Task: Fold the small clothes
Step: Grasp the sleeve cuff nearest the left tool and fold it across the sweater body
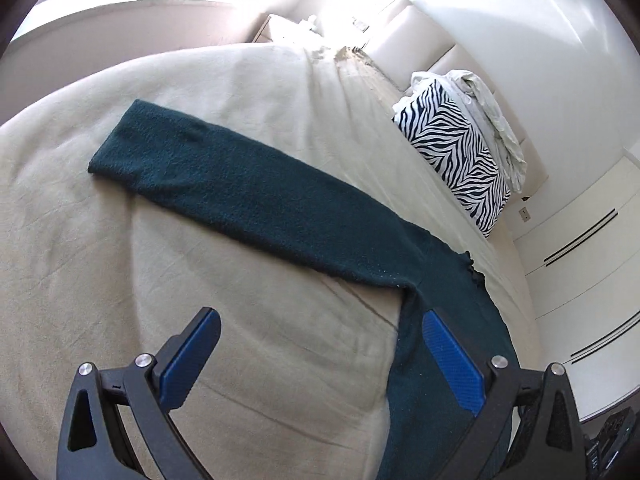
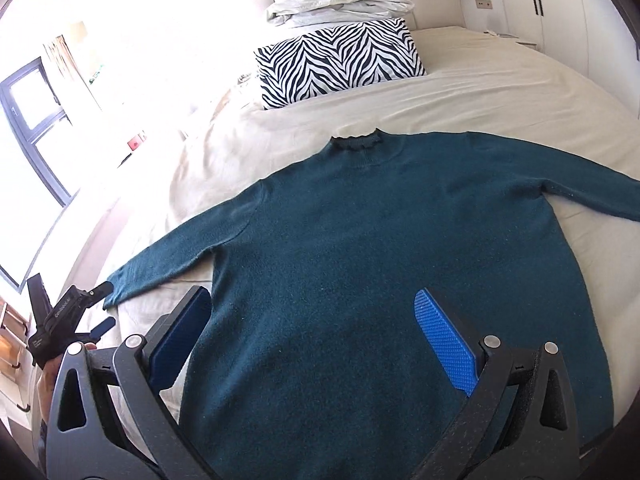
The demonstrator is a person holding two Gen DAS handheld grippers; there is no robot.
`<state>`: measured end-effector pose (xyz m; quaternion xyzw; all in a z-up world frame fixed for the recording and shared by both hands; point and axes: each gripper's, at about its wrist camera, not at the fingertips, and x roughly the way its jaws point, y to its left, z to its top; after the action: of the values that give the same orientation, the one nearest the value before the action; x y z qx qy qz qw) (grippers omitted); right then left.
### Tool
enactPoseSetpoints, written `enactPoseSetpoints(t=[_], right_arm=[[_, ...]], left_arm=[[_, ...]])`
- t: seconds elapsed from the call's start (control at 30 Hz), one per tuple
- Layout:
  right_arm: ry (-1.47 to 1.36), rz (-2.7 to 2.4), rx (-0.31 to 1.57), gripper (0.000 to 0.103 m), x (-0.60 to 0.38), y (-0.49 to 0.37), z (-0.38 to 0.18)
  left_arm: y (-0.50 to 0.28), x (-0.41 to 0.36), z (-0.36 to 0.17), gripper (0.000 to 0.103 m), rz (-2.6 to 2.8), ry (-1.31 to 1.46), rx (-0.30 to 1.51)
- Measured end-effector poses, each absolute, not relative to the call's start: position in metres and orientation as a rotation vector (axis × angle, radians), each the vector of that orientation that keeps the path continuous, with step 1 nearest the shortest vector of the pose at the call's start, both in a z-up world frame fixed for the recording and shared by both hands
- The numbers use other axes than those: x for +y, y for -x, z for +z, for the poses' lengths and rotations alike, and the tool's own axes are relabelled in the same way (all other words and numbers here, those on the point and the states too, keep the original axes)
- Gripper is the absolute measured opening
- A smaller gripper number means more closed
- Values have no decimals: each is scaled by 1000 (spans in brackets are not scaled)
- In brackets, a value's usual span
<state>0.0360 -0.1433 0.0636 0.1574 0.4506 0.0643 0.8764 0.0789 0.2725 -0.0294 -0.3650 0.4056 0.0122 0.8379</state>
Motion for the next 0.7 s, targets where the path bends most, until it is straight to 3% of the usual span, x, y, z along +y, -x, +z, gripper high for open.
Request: enactPoseSetpoints(t=[0.33,0.4,0.47,0.57,0.7], right_arm=[[-261,177,894,102,-112,-59,76],[-249,194,889,95,-109,-63,76],[-239,212,898,77,-105,-68,75],[-248,235,924,63,-101,-74,70],[-282,247,943,62,-100,-80,62]], left_arm=[[-84,347,-49,102,93,1012,690],[-84,358,-51,100,120,1047,645],[-87,367,-56,91,139,1099,605],[-92,378,-70,88,169,1204,576],[-92,375,-94,88,240,1347,559]])
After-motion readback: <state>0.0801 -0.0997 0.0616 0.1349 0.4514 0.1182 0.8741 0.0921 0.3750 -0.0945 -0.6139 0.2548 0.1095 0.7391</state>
